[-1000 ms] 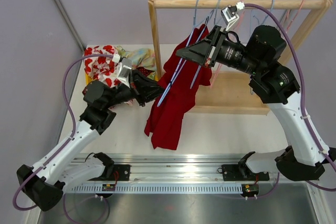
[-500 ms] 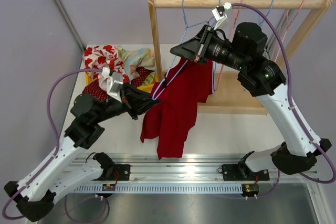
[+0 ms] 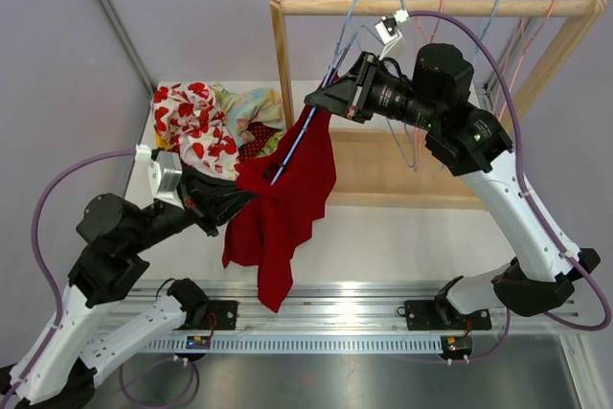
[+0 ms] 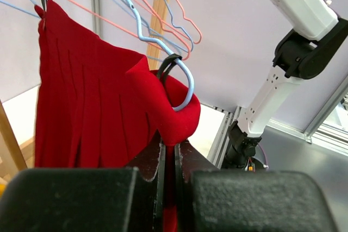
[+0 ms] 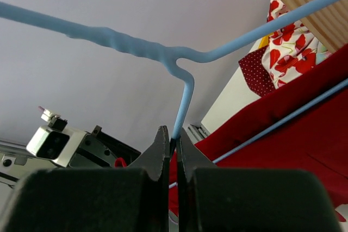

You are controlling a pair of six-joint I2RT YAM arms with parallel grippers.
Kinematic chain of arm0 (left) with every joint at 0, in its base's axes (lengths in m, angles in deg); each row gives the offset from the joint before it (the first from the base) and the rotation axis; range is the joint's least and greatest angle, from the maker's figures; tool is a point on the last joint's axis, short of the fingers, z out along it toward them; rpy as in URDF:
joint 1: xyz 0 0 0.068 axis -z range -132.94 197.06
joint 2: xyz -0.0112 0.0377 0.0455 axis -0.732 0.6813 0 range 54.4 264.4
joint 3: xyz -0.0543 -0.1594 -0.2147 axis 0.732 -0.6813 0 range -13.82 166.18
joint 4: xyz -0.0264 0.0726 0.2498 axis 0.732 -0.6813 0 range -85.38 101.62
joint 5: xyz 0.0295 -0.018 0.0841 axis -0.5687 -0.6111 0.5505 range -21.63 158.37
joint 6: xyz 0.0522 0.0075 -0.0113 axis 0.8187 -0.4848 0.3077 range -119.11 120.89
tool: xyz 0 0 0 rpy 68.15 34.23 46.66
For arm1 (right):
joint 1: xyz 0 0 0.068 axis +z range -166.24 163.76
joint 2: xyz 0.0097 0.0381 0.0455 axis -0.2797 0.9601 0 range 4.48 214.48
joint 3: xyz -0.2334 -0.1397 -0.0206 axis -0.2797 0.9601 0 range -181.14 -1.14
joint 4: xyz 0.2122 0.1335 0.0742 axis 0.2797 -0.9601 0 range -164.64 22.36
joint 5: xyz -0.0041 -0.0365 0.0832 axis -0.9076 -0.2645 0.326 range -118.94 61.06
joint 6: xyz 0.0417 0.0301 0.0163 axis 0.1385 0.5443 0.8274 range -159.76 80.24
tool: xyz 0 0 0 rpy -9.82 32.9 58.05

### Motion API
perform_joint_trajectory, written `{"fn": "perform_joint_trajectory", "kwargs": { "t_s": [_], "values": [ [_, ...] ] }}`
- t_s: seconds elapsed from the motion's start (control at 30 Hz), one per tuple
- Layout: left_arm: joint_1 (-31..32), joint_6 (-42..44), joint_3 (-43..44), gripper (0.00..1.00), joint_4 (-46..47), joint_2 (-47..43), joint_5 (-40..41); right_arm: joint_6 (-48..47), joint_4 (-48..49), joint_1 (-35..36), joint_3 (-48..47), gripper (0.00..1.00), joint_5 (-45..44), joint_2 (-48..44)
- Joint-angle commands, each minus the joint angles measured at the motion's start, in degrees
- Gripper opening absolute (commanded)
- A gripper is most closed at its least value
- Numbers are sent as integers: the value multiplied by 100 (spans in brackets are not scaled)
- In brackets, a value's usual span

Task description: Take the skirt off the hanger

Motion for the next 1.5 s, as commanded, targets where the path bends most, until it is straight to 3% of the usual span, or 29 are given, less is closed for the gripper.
{"fn": "perform_joint_trajectory", "kwargs": {
  "t_s": [0.0,0.43,0.9,1.03,1.27,1.47],
  "values": [
    [51,-36,393,0,468,-255,-85,-873,161,-93,34,0,-789,-55],
    [51,-527,279,0,766,-439,-673,-1190,143,-93,175,0,-2011,-47],
    [51,-1125,-977,0,916,-1142,-1403,-1629,-260,-93,-1152,0,-2485,665],
    [51,-1126,-996,0,645,-1415,-1421,-1744,-428,-93,-1434,0,-2618,797],
    [51,-810,-1180,0,161,-1301,-298,-1472,-437,-93,-1215,0,-2407,596],
    [51,-494,-1260,0,493,-143,1361,-1120,-717,-93,-855,0,-1995,77]
  ]
}}
